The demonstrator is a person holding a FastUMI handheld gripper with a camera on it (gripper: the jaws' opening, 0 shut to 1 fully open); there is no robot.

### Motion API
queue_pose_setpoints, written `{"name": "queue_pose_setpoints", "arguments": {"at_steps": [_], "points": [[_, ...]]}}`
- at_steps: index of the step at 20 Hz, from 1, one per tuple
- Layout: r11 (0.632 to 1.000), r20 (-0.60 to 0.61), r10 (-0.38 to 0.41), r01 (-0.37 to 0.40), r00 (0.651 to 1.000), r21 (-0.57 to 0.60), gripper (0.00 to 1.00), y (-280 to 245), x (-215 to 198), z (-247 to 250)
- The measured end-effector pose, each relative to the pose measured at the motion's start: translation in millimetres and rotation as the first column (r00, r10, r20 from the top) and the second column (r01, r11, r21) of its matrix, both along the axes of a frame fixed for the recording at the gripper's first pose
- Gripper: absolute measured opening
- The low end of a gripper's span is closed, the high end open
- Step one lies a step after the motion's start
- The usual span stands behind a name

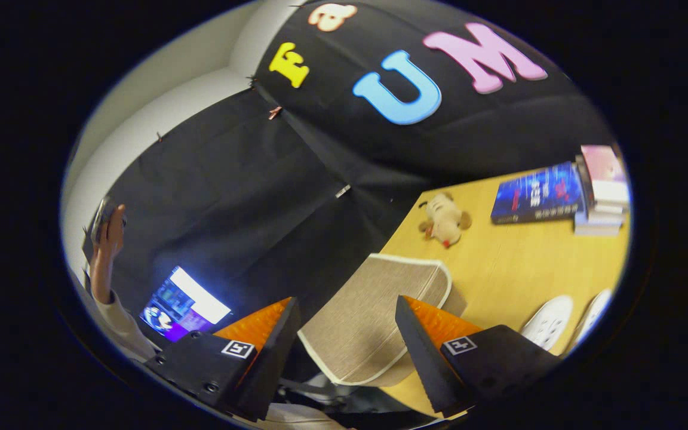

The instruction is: Open the storage box then place both shoes into the box .Put the left shoe in first, then the right shoe, with the right side of both shoes facing outward in a uniform manner.

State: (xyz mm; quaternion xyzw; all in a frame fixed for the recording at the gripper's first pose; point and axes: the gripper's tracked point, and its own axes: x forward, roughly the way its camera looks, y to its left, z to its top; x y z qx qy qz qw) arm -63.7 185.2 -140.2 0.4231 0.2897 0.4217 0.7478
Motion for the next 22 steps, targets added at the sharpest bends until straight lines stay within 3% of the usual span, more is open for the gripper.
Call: {"name": "queue_pose_setpoints", "arguments": {"at_steps": [3,11,15,19,20,22], "points": [[0.987,-0.148,0.069,-0.046,0.987,0.154,0.98,7,-4,-24],[0.939,-0.37,0.258,-0.14,0.893,0.315,0.98,37,-15,-108],[0.874,-0.401,0.378,-0.179,0.835,0.451,0.98,50,-24,-118],[0.793,-0.397,0.456,-0.162,0.797,0.587,0.96,64,-23,-111],[0.78,-0.395,0.455,-0.143,0.798,0.609,0.94,61,-16,-113],[0.778,-0.411,0.447,-0.12,0.795,0.616,0.64,65,-14,-120]]}}
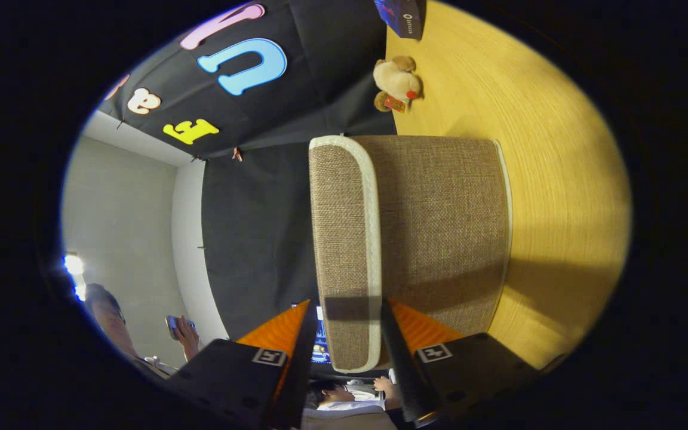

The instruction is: Open the storage box then place both shoes into the box .Put the left shoe in first, then the right shoe, with the right side of both shoes facing outward in a uniform manner.

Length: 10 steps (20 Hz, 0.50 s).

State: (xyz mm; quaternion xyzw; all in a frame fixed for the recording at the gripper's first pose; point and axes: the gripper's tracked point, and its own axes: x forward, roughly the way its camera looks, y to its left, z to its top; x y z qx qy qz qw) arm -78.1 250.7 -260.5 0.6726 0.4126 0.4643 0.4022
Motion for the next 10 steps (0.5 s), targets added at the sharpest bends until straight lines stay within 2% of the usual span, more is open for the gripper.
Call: {"name": "queue_pose_setpoints", "arguments": {"at_steps": [1,4,10], "points": [[1.0,-0.005,-0.007,0.007,1.0,-0.007,0.5,-5,3,-5],[0.998,0.002,-0.03,0.03,1.0,0.049,0.05,-5,5,21],[0.993,0.073,-0.109,0.106,0.991,0.045,0.05,-12,23,83]]}}
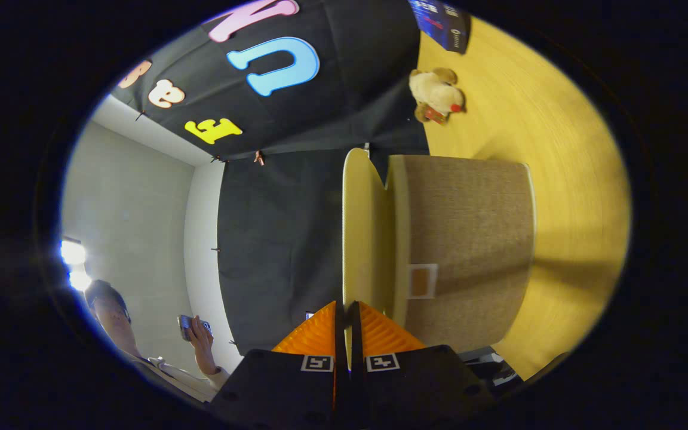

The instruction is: Open the storage box then place both shoes into the box .Put the left shoe in first, then the right shoe, with the right side of both shoes facing outward in a uniform manner.

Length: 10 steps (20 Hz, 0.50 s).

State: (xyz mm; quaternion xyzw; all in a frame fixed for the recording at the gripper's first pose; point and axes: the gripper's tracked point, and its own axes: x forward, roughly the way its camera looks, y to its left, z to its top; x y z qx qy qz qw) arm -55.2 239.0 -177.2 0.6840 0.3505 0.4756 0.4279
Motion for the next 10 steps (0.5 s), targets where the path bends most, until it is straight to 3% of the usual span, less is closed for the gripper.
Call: {"name": "queue_pose_setpoints", "arguments": {"at_steps": [5,10], "points": [[0.996,0.12,-0.045,0.054,0.992,-0.073,0.05,16,20,70],[0.983,0.215,-0.04,0.076,0.976,-0.165,0.05,53,36,121]]}}
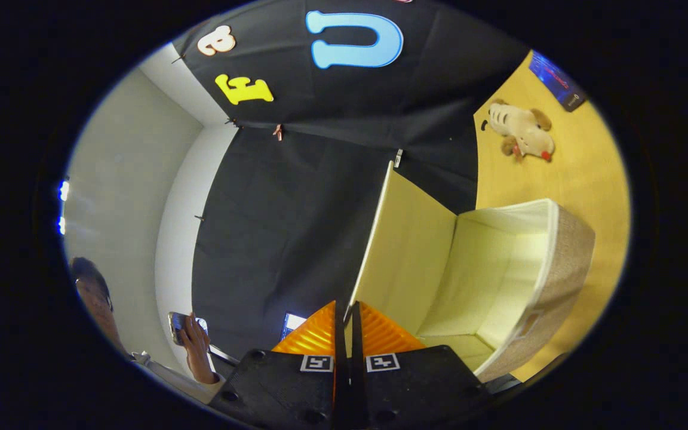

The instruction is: Open the storage box then place both shoes into the box .Put the left shoe in first, then the right shoe, with the right side of both shoes facing outward in a uniform manner.

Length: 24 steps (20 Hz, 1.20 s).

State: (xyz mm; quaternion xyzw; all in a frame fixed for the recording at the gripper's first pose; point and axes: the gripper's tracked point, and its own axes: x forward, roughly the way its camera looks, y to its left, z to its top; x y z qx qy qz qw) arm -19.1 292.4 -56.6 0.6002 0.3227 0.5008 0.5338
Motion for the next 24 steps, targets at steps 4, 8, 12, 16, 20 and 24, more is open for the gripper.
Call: {"name": "queue_pose_setpoints", "arguments": {"at_steps": [4,8,12,16,20,24], "points": [[0.999,0.035,0.005,-0.003,0.999,-0.043,0.06,36,8,28],[0.997,0.033,0.011,-0.008,0.999,-0.072,0.05,76,14,44],[0.992,0.038,0.021,-0.016,0.999,-0.121,0.06,114,15,47],[0.984,0.06,0.038,-0.027,0.997,-0.176,0.17,146,12,46],[0.978,0.063,0.039,-0.025,0.997,-0.207,0.54,154,15,41],[0.961,0.092,0.015,0.011,0.996,-0.277,0.96,145,18,26]]}}
